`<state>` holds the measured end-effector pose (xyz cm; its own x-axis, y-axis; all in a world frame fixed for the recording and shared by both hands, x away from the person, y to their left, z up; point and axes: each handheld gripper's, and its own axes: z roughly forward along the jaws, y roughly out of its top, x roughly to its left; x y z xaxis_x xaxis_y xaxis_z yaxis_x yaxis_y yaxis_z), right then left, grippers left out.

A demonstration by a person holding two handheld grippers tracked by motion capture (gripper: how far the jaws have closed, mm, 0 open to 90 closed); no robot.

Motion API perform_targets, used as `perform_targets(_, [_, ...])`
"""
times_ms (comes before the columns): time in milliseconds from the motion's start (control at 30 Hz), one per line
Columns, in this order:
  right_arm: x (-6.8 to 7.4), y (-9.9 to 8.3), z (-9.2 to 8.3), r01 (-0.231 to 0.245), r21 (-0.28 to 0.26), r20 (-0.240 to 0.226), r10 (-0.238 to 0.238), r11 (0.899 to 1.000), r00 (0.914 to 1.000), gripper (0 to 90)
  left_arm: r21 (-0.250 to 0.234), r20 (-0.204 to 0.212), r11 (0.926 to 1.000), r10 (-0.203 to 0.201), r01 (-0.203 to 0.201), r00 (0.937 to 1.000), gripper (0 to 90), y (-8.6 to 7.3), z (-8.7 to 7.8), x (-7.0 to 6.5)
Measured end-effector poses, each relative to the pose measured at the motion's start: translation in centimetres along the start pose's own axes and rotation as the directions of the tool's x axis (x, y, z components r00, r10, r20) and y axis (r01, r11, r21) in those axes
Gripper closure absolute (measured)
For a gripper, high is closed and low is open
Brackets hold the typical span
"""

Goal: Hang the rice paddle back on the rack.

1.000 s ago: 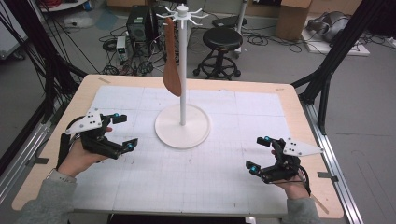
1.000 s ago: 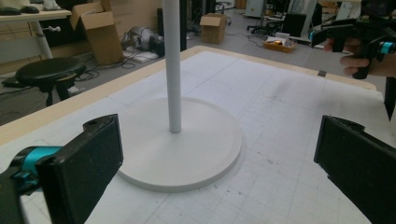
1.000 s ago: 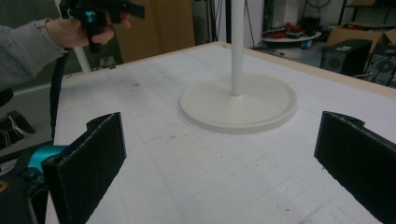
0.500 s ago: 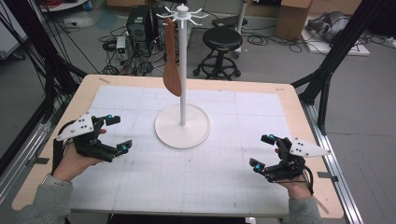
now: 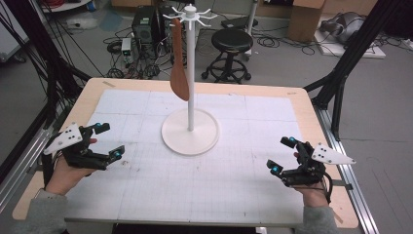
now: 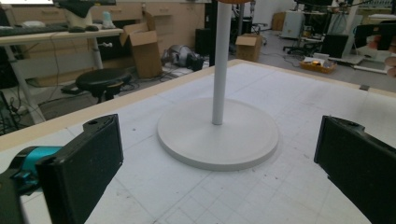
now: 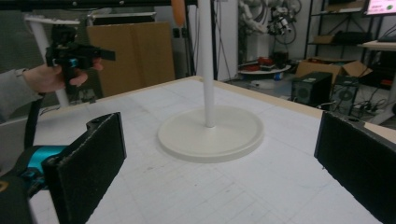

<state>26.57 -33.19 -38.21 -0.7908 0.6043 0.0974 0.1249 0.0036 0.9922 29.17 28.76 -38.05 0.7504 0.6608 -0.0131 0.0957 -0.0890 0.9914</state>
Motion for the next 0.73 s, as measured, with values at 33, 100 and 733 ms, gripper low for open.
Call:
perform_targets(33, [-0.1,0.0,-0.2,-0.001,0.0,0.009,0.001,1.0,1.0,1.0,-0.001,-0.007,1.0,-0.002,0.002,1.0,1.7,-0.2,-0.2,0.1])
perform_targets(100, [-0.4,-0.1,-0.4,-0.004,-0.007,0.024,0.004,1.0,0.9997,1.0,0.002,-0.026,0.9999,-0.01,0.01,0.9996,1.7,-0.6,-0.7,0.4])
perform_targets(733, [-1.2,-0.3,-1.1,-0.01,-0.013,0.124,0.012,1.0,0.9922,0.9,0.002,-0.155,0.9986,-0.053,0.054,0.9865,1.7,-2.2,-3.1,2.1])
